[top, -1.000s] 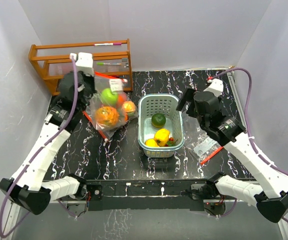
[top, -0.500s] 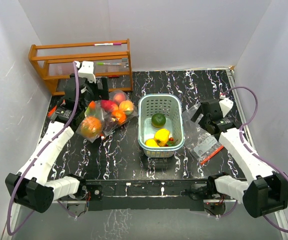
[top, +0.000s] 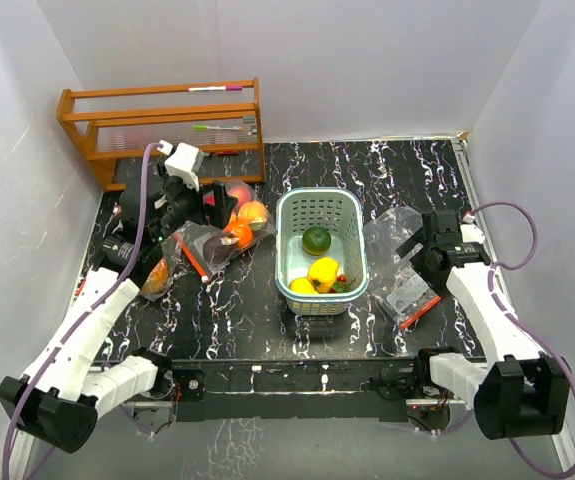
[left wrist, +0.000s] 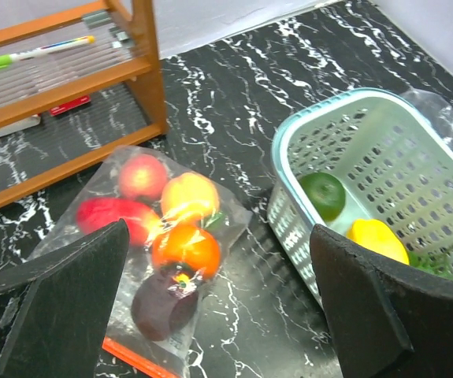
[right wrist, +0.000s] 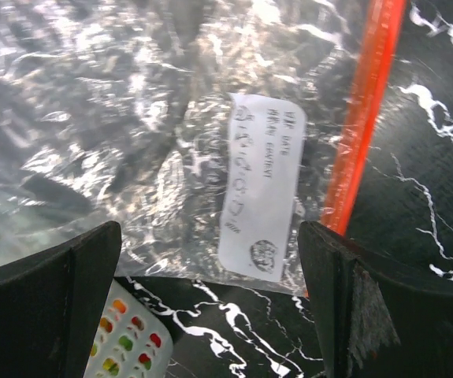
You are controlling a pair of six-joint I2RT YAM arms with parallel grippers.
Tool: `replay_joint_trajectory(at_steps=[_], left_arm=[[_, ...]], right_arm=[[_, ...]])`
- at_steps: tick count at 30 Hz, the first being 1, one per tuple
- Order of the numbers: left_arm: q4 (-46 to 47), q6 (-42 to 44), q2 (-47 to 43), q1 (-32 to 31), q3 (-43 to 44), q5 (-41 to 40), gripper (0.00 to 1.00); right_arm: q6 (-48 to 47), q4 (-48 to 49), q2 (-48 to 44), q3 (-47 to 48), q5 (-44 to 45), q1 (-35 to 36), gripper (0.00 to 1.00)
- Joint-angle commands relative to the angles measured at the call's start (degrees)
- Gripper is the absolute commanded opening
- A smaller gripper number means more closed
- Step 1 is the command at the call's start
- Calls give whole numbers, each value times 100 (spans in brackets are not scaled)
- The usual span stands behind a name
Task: Place the food in the zip-top bag and seal the zipper
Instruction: Place the zipper food storage bag at the center of the board, then pick up the zipper food storage bag at the center of the board.
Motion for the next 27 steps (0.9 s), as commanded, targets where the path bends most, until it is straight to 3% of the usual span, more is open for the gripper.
replay_joint_trajectory(at_steps=[1, 15, 23, 27], left_arm=[[-7, 51, -341, -269, -143, 221, 97], [-141, 242, -848, -1038, -592, -39, 97], [-476, 460, -1015, -1185, -540, -223, 97], [-563, 479, -1032, -1209, -536, -240, 97]], right_arm=[[-75, -155, 119, -111, -379, -454, 98], [-60, 440, 753, -866, -592, -760, 99], [-52, 746, 1074, -939, -30, -779, 97], [-153, 989, 1158, -1004, 154, -781, 74]])
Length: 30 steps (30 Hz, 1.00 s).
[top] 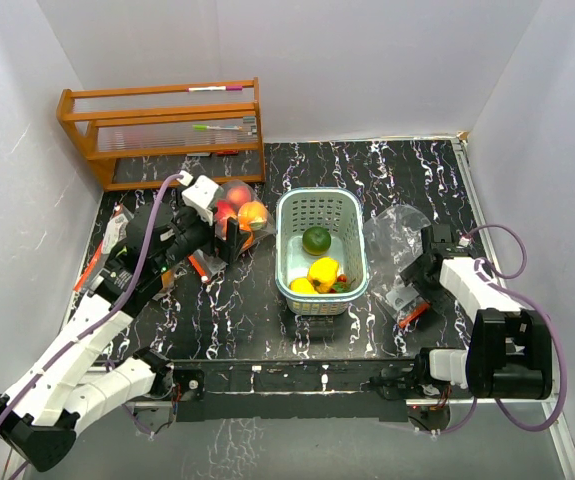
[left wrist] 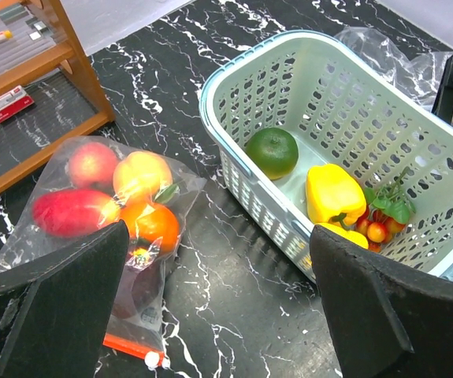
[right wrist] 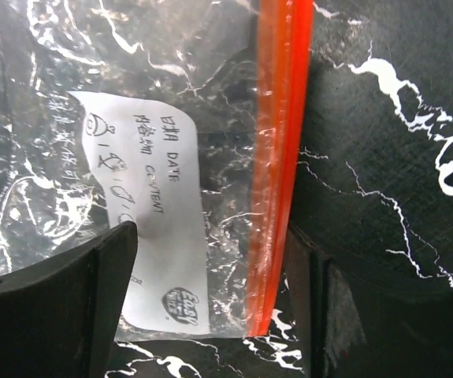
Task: Place the food in the zip-top bag and seal the zipper
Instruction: Pick up the zipper food storage bag at the center of the board.
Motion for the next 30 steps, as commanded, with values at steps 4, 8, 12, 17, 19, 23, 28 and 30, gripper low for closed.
replay_joint_trajectory(at_steps=[4, 8, 12, 17, 19, 23, 28, 30], left_arm=[[-188, 123, -107, -48, 10, -98, 97], [-240, 151, -50, -49, 34, -144, 97], [-274, 122, 40, -47, 132, -63, 97], [-251, 41, 169, -52, 351, 291, 97], [-184, 48, 182, -49, 412, 509, 97], [104, 49, 140, -48, 447, 1073, 96], [599, -171, 349, -47, 589, 1844, 94], [670, -260, 487, -49, 703, 2016, 92]], right_arm=[[-144, 690, -52, -160, 411, -31, 44], [-225, 773, -343, -212, 466, -33, 8], [-470, 703, -1030, -180, 584, -25, 8], [-812, 552, -2228, 230, 489, -25, 8], [-997, 578, -2662, 511, 277, -24, 8], [-1348, 657, -3003, 1214, -242, -24, 8], [-1684, 941, -3088, 2142, -735, -24, 8], [-1757, 776, -2905, 2509, -902, -24, 8]])
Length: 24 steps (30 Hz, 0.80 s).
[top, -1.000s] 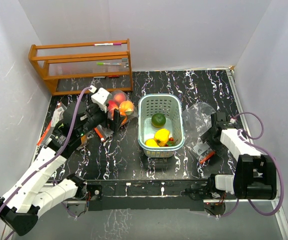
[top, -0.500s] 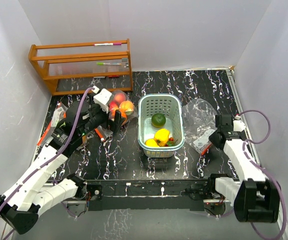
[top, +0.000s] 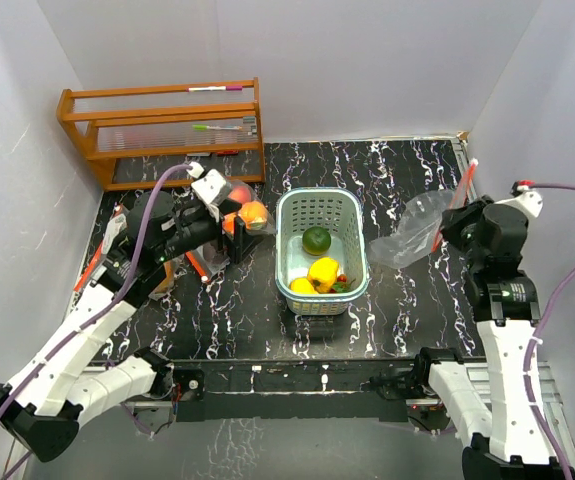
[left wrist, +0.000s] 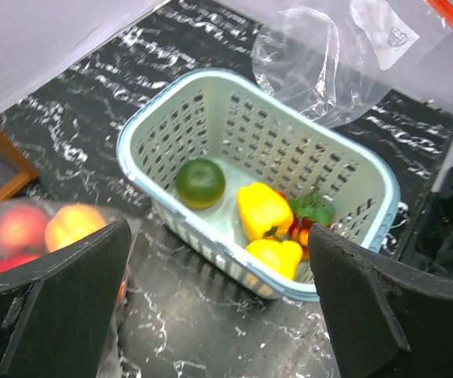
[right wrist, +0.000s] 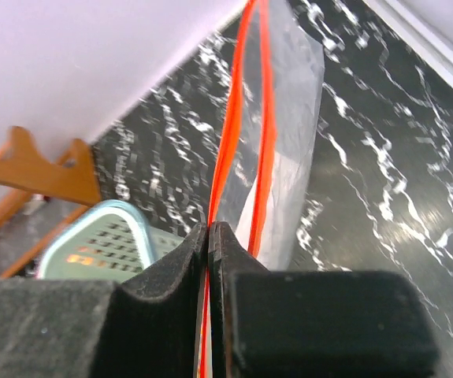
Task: Place the food in the zip-top bag and seal the zipper
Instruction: Pick up the zipper food storage bag at the center of the board.
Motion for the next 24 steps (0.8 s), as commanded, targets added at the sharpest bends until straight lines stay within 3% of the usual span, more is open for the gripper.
replay_joint_trajectory(at_steps=[1, 8, 13, 20, 24], left_arm=[[538, -253, 248, -12, 404, 806, 92], [1543, -1064, 997, -27, 507, 1619, 91], [2978, -2472, 1509, -56, 619, 2111, 95], [4131, -4010, 2374, -79, 1210, 2379, 97], [4509, -4614, 2755, -89, 1615, 2453, 97]], right_arm=[[-384, 144, 231, 898, -615, -14, 8], [-474, 808, 28, 1079, -2024, -16, 8], [-803, 1127, 47, 1338, -3378, -15, 8], [-1050, 1421, -7, 1324, -4349, -16, 8], [-1142, 1406, 108, 1483, -4352, -20, 8]])
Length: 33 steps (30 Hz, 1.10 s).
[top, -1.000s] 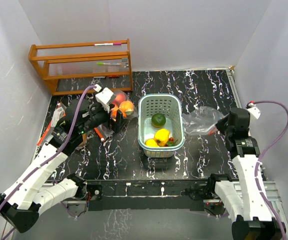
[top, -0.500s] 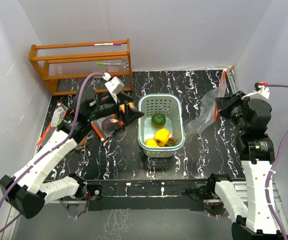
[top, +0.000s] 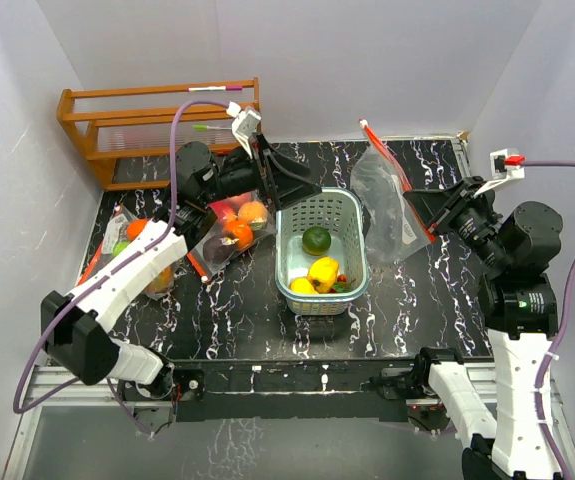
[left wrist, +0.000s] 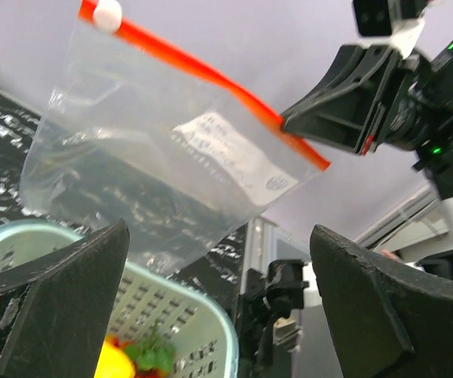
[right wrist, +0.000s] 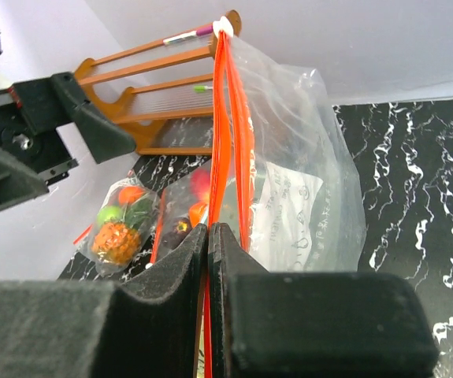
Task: Place the food in the zip-top bag and seal the zipper
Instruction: Pick up the zipper food storage bag at the center of the board, then open the zipper of the food storage bag.
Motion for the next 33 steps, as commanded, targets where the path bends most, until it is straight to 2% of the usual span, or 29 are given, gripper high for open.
replay_joint_trajectory(at_steps=[1, 4, 11, 16, 20, 26, 33], left_arm=[[1121, -1226, 240, -41, 444, 257, 97], [1230, -1668, 435, -159, 610, 206, 96], [1149, -2124, 729, -656, 696, -72, 88], [764, -2283, 1174, -1014, 1188, -381, 86], [813, -2556, 1574, -1135, 1505, -564, 82], [118, -2443, 2081, -1312, 2197, -911, 81], [310, -2791, 2470, -1363, 2532, -1162, 77]], right_arm=[[-248, 415, 129, 373, -382, -14, 8], [-244, 462, 212, 409, -428, -15, 8], [-218, 529, 274, 383, -425, -16, 8], [-245, 537, 292, 387, -499, -16, 8], [-348, 428, 305, 435, -492, -11, 8], [-458, 338, 300, 508, -602, -15, 8], [-663, 143, 230, 535, -689, -14, 8]])
